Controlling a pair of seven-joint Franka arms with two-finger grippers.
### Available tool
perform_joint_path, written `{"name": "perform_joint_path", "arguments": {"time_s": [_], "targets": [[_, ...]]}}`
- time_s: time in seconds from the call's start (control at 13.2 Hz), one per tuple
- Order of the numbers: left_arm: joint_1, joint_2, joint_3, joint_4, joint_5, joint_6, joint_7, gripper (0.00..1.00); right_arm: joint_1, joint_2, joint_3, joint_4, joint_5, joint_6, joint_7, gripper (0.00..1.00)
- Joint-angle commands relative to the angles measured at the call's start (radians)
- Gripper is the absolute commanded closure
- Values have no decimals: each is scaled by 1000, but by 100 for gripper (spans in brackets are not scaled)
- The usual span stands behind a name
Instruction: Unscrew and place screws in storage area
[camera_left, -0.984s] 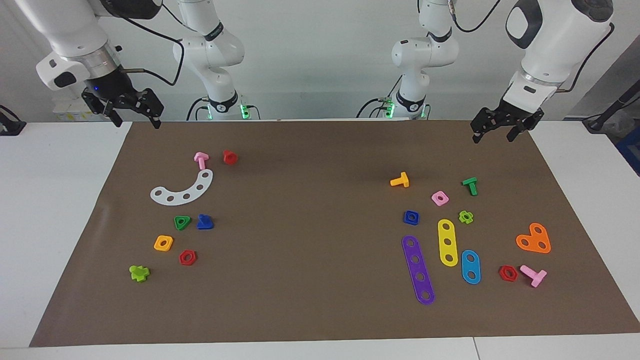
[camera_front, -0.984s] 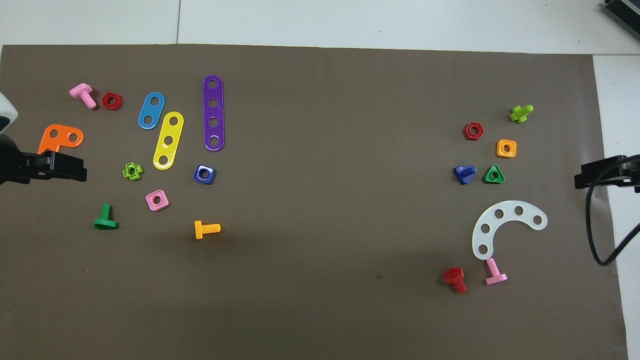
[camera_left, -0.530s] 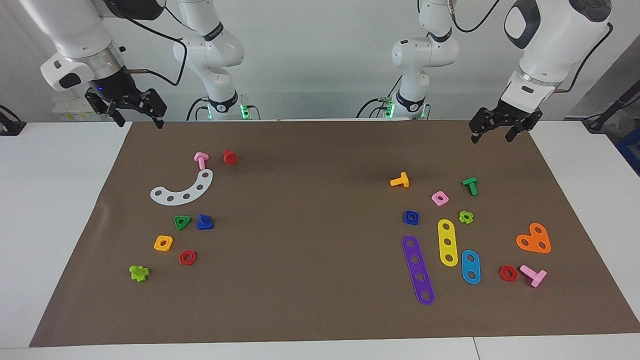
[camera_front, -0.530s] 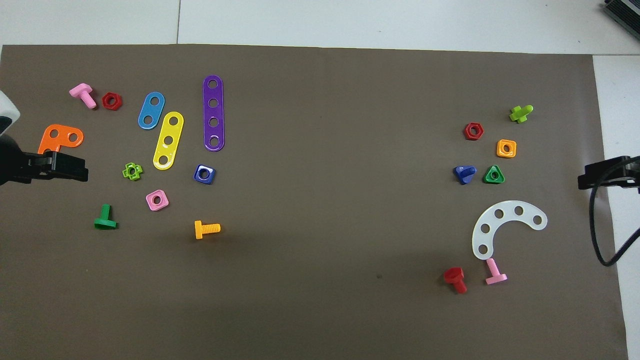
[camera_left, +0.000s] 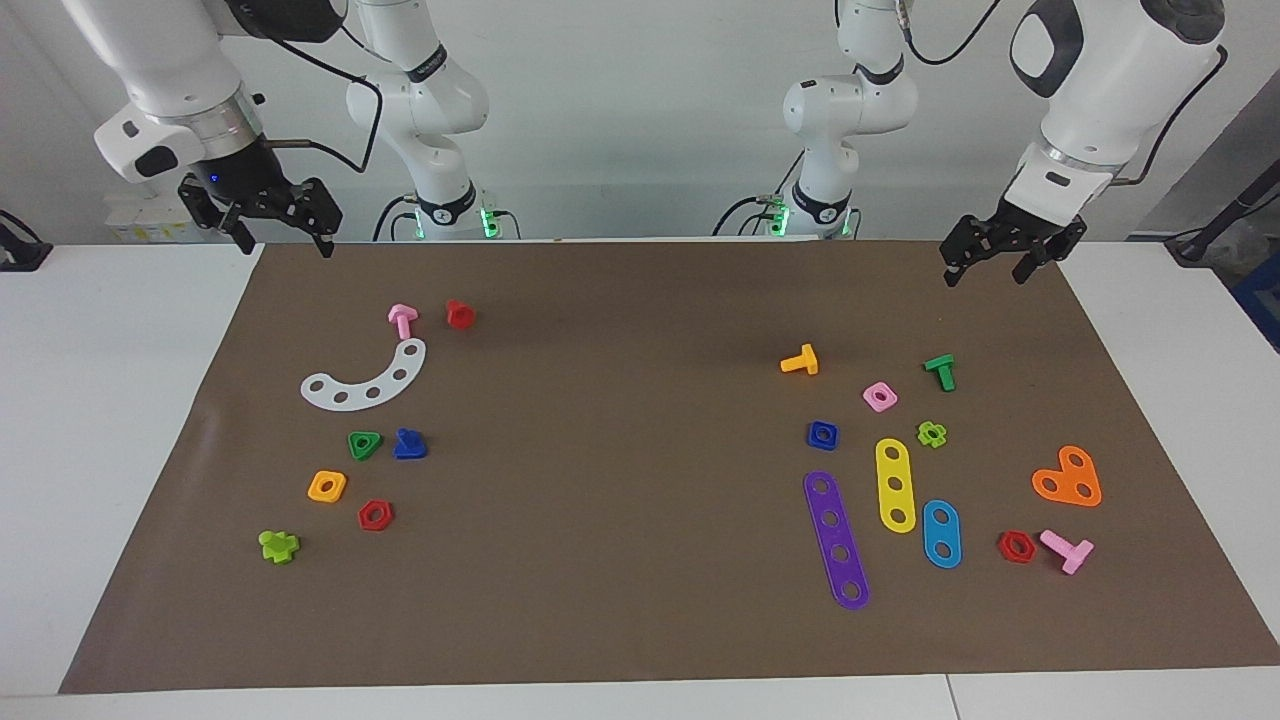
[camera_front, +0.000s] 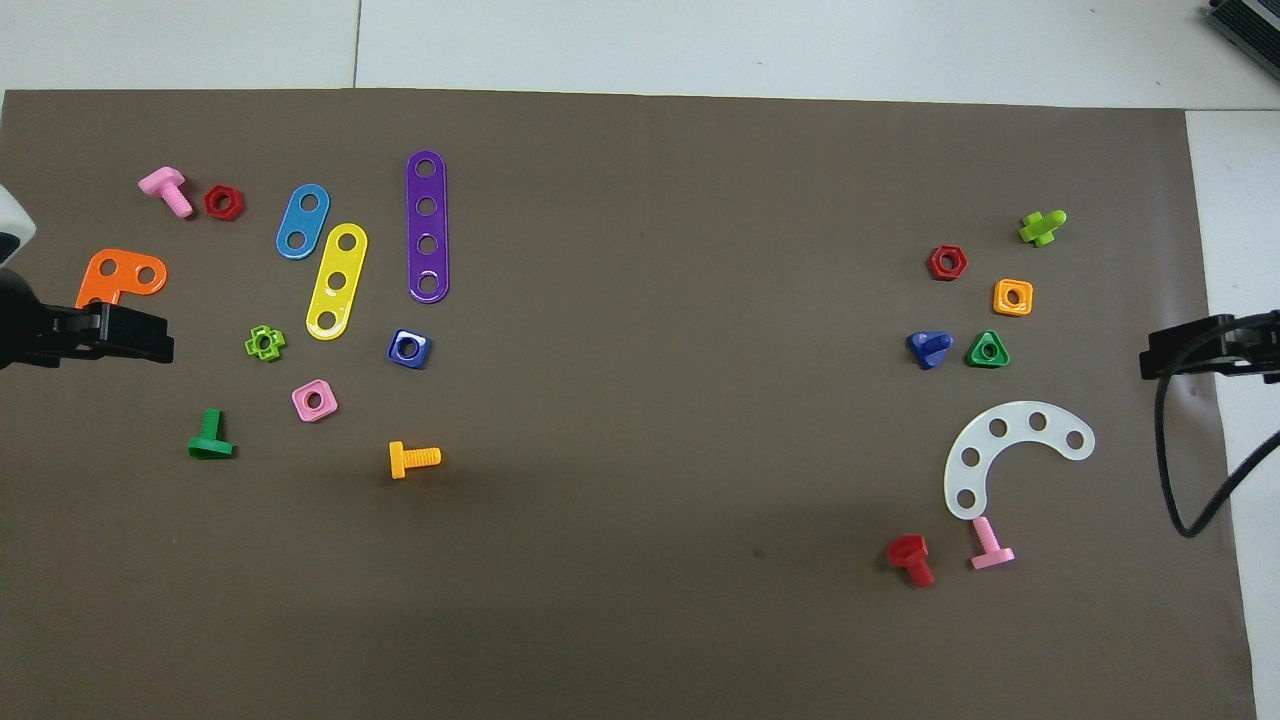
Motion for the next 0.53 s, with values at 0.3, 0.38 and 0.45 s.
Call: {"name": "perform_joint_path", "arguments": {"time_s": [0.3,0.38,0.45], "targets": [[6,-25,2,-28,-15,25,4,0,15,-14,18,-15,15,22,82,0],[6,-24,2,-28,-15,27,4,0,15,-17,19,-15,16,18,90,0],[6,-25,2,-28,-15,25,4,0,15,-21,20,-21,17,16,88,0]]}}
